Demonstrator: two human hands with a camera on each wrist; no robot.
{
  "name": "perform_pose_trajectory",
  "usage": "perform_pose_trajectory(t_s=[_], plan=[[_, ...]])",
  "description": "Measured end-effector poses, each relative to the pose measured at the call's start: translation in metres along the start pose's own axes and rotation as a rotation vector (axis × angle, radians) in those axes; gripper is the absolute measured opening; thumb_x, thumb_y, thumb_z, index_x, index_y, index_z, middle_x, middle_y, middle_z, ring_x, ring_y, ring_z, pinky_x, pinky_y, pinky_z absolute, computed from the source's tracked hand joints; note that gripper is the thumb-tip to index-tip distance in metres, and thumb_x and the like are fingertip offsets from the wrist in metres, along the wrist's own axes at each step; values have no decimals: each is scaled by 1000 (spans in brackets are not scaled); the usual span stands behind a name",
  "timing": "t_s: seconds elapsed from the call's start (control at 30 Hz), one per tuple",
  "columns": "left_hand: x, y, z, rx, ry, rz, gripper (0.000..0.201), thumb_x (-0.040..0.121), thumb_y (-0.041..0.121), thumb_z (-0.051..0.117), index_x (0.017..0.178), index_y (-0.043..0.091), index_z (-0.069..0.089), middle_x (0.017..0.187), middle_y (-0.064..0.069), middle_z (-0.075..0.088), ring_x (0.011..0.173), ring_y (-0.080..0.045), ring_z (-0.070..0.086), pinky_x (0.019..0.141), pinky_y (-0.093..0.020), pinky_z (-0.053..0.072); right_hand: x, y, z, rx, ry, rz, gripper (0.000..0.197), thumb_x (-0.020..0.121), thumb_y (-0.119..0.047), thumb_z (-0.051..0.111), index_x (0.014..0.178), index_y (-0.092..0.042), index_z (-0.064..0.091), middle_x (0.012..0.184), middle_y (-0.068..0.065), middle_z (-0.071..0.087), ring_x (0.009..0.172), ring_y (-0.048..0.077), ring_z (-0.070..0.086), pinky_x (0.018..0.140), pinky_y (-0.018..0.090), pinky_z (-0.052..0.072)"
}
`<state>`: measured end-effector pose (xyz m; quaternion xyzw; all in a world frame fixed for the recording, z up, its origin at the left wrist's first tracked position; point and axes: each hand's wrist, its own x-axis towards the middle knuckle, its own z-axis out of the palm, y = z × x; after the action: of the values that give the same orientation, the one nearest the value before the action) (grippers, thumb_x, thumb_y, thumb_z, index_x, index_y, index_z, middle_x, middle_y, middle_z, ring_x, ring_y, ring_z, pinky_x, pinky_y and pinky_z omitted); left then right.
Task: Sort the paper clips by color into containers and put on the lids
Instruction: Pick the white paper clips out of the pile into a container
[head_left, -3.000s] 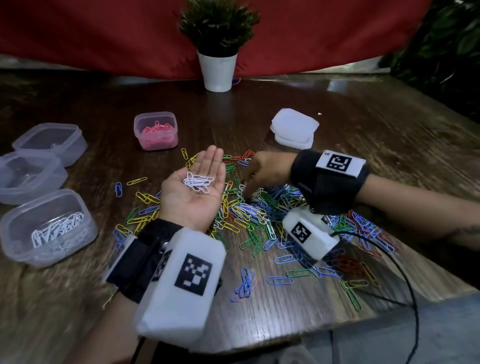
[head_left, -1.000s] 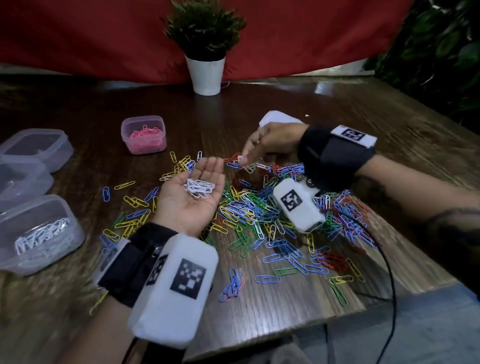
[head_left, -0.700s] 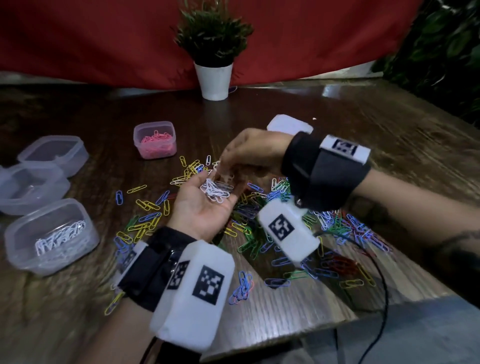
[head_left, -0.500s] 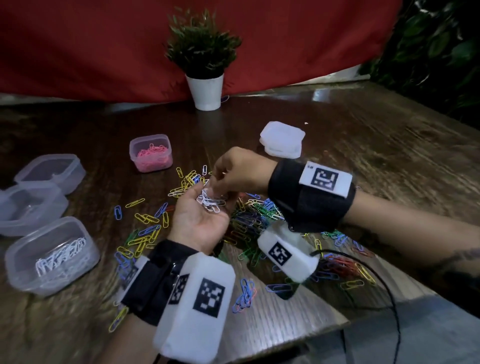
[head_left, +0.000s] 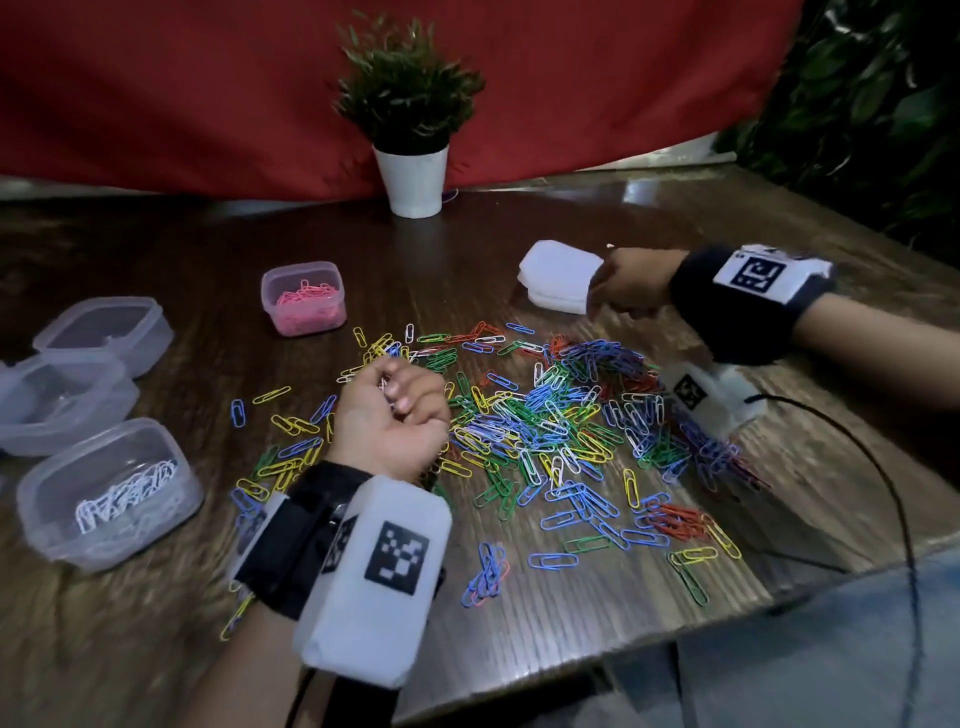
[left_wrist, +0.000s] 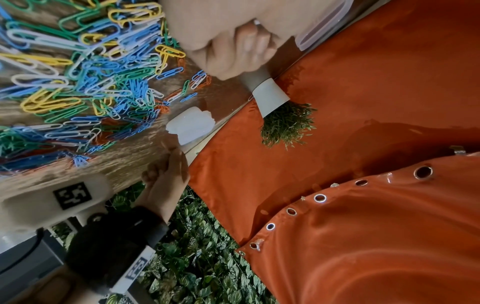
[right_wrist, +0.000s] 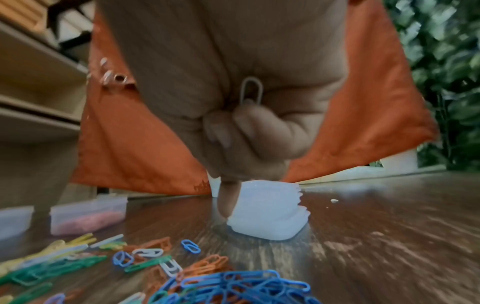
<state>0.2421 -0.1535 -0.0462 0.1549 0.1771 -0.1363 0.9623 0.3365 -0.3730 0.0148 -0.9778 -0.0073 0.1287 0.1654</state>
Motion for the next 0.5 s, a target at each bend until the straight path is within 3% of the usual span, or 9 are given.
perform_pose_trajectory(t_s=[0.07,0.1,0.17,0.2,0.3,0.37,0.43,0.5], plan=[[0,1,0,-27,18,12,28,70,8,42,43,12,37,36,6,26,26,-6,27,27,-16,16,6,-5,8,-35,19,-66,19,87,-5,56,100,3,67,56,0,44,30,1,42,32,8,28],[0,1,0,-36,30,15,27,71,7,43,45,12,37,36,6,26,27,-6,29,27,-15,17,7,-10,13,-64,22,-115,20,85,-7,59,102,0,67,60,-1,47,43,-1,48,38,7,29],[1,0,1,-51,67,26,27,79,6,43,53,12,38,37,6,27,28,-7,33,28,-13,22,9,-20,23,-153,8,-174,21,80,-12,68,100,-7,70,73,2,55,75,8,51,52,11,33],[1,0,2,-53,79,32,29,86,8,41,57,12,40,37,6,28,30,-7,35,29,-13,24,13,-25,27,-184,14,-177,21,77,-15,71,97,-9,71,80,2,58,81,12,51,55,15,34],[2,0,2,-70,78,32,33,95,15,37,64,11,46,40,5,34,32,-7,38,30,-12,28,30,-34,36,-286,77,-148,21,69,-30,76,82,-14,73,82,-1,67,83,17,61,68,24,50],[1,1,2,-99,65,22,33,95,16,37,65,9,48,43,4,36,31,-7,37,29,-13,27,37,-37,41,-377,58,-119,29,69,-37,75,86,-14,73,86,2,69,85,20,64,78,32,54],[1,2,2,-123,58,12,33,95,15,37,65,9,48,45,3,37,31,-7,35,29,-13,25,39,-38,44,-357,26,-98,34,75,-31,73,99,-8,69,92,0,65,84,18,59,69,23,51],[1,3,2,-132,58,7,33,95,15,36,65,9,48,46,2,38,31,-8,35,29,-13,25,38,-36,44,-236,-98,-58,34,82,-20,69,110,-1,63,92,4,56,77,17,51,53,17,39]])
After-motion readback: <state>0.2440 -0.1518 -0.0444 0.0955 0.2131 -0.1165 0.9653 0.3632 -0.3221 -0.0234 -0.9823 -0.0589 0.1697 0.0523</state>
